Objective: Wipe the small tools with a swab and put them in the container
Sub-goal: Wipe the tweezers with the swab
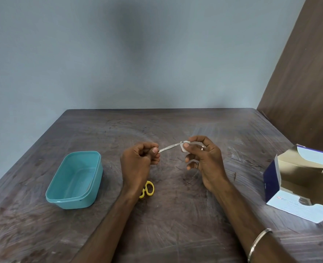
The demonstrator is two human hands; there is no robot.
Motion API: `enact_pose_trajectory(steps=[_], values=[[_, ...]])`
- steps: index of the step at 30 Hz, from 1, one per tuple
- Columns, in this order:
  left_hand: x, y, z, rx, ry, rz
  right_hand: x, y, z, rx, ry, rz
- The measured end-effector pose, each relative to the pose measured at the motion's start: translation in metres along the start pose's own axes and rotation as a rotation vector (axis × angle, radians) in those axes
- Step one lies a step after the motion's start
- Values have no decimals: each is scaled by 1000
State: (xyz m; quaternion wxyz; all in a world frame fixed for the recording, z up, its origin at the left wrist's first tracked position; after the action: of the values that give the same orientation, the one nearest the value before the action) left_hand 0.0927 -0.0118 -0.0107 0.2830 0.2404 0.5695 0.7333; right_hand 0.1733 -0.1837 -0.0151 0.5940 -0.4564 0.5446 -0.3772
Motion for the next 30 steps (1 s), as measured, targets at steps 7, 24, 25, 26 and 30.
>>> enact_pose_trajectory(steps=[7,24,25,26,30], values=[[-1,3,-2,-16,-17,14,0,-4,0,79,8,-23],[-2,4,-2,-133,-89,70,-5,-3,-5,215,-136,-192],[-1,4,-1,-137,-102,71,-4,-3,-5,202,-153,-196],[0,5,-1,-138,-115,74,-4,-2,-4,185,-173,-206],[3,7,3,-129,-163,81,-2,-2,-3,141,-242,-234]])
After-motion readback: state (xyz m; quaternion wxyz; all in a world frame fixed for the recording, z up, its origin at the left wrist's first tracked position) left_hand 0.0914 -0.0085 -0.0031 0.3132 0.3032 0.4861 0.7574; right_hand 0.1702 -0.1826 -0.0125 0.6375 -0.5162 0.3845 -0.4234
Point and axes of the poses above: each hand's wrist, its own z-axis towards the middle knuckle, its own x-axis out of the back of the hand, y = z × x, the point moved 2 cm from there along z, towards the middle knuckle, and after that the axes turned 7 degrees about y, right-handed, at the moved point
